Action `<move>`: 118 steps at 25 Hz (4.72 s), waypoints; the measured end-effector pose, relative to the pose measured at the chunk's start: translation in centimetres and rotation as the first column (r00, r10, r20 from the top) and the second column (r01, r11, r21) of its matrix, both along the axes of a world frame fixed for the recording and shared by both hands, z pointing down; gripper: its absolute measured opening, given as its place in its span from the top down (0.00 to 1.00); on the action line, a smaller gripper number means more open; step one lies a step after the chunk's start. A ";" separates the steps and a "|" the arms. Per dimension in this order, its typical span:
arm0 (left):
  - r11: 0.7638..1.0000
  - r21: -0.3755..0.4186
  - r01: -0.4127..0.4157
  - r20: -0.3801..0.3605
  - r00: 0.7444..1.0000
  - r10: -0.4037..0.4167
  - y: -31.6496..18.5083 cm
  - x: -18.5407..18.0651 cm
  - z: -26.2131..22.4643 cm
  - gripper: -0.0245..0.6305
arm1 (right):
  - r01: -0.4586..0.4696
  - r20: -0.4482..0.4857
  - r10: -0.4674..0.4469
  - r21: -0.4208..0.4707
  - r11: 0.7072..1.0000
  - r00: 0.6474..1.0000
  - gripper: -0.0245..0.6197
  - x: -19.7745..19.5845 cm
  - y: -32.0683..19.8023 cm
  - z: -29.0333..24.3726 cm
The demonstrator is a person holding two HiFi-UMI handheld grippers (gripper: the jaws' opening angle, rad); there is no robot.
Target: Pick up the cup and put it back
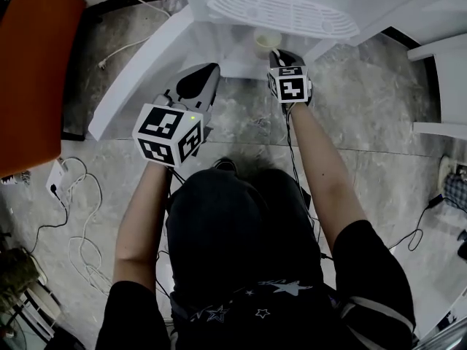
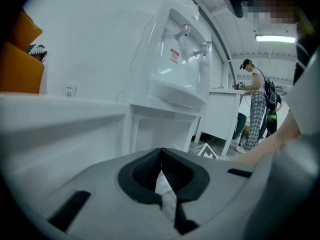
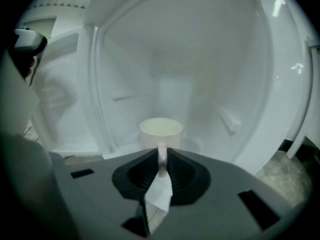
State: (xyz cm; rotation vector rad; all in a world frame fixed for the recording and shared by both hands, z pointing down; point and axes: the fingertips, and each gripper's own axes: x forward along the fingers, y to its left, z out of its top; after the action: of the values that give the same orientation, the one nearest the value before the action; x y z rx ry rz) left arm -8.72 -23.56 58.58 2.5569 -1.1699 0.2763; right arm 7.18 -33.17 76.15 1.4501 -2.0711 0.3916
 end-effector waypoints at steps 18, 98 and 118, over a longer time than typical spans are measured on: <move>0.996 -0.084 -0.038 0.051 0.998 0.042 7.0 3.1 -12.2 0.95 | 0.005 0.098 -0.007 0.024 1.000 0.995 0.89 2.4 14.4 -18.4; 0.999 0.031 -0.025 0.080 0.997 0.022 4.7 -2.2 0.0 0.95 | 0.063 0.105 -0.096 0.280 0.958 0.990 0.89 2.2 12.7 -13.1; 0.999 0.036 0.032 0.030 0.999 -0.033 -1.8 -2.3 2.5 0.95 | -0.006 0.121 -0.017 0.190 0.982 0.992 0.89 0.3 -1.6 -3.3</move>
State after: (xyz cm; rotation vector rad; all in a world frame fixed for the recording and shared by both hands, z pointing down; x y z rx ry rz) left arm -11.05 -25.37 61.04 2.5696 -1.2370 0.2901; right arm 7.44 -34.72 72.82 1.5647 -2.2620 0.2937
